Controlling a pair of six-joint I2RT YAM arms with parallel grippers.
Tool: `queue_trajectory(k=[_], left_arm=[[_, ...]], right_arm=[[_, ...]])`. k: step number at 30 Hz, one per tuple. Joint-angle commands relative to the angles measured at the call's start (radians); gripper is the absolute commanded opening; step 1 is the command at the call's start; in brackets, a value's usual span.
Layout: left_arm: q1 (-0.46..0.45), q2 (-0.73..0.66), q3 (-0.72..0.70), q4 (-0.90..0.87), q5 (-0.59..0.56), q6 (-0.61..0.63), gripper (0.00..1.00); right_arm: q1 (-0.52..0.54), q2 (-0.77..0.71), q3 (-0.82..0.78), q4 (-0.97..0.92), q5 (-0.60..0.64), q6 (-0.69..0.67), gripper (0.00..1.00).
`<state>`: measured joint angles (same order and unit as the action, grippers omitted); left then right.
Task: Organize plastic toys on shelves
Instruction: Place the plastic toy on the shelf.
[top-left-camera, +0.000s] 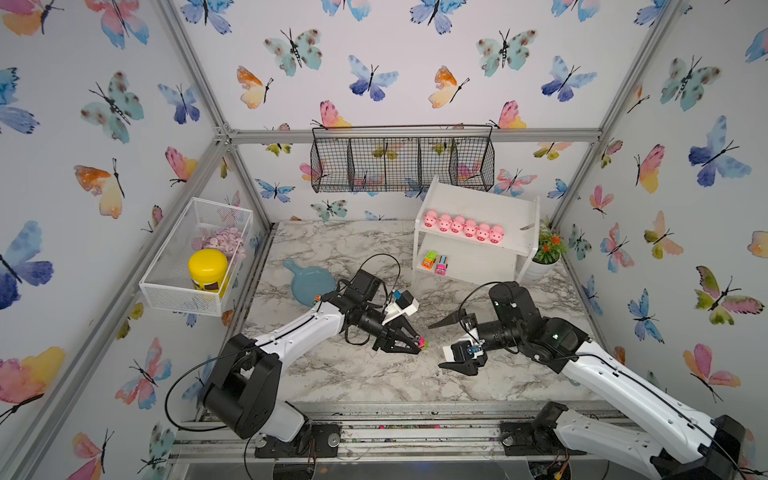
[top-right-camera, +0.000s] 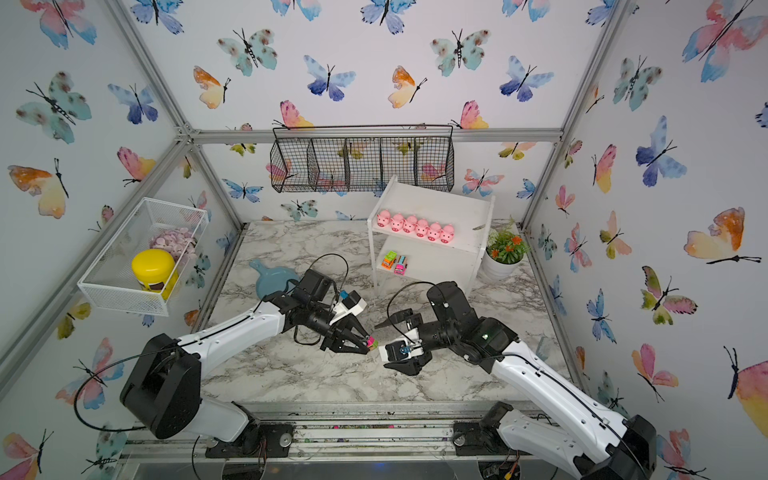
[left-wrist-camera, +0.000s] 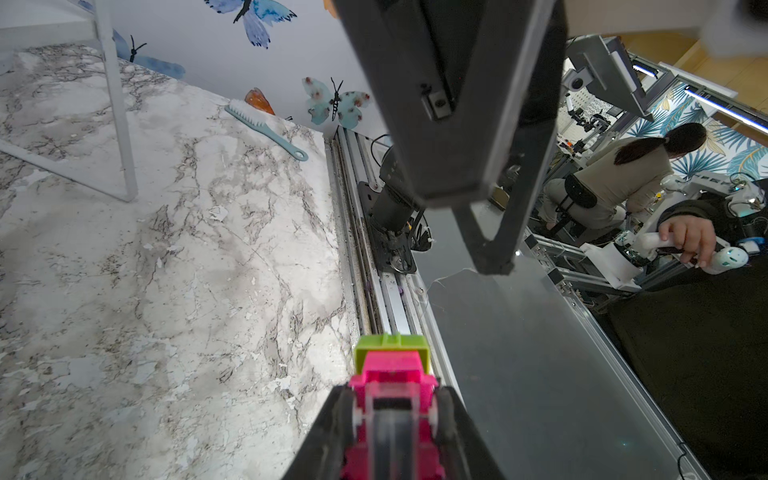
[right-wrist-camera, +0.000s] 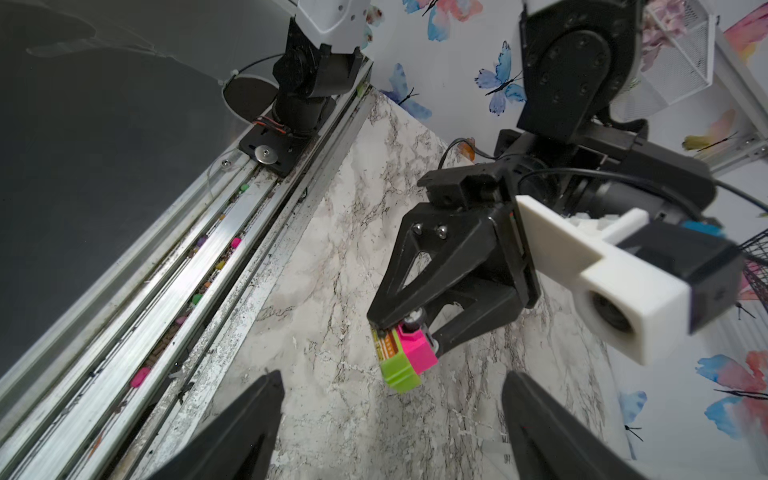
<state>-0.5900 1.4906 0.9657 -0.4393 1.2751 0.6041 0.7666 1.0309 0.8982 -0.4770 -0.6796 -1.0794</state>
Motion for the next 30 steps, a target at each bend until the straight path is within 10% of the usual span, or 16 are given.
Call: queue_trajectory(k=[1, 30], left_arm=[[-0.006, 0.013, 0.030, -0.062, 0.038, 0.043, 0.25], [-0.008, 0.068, 0.091, -0.154, 0.101, 0.108, 0.35]], right_arm=[[0.012, 0.045, 0.022, 0.017, 0.078, -0.097, 0.89], [0.096, 0.183, 0.033, 0.143, 0.184, -0.102, 0.39]])
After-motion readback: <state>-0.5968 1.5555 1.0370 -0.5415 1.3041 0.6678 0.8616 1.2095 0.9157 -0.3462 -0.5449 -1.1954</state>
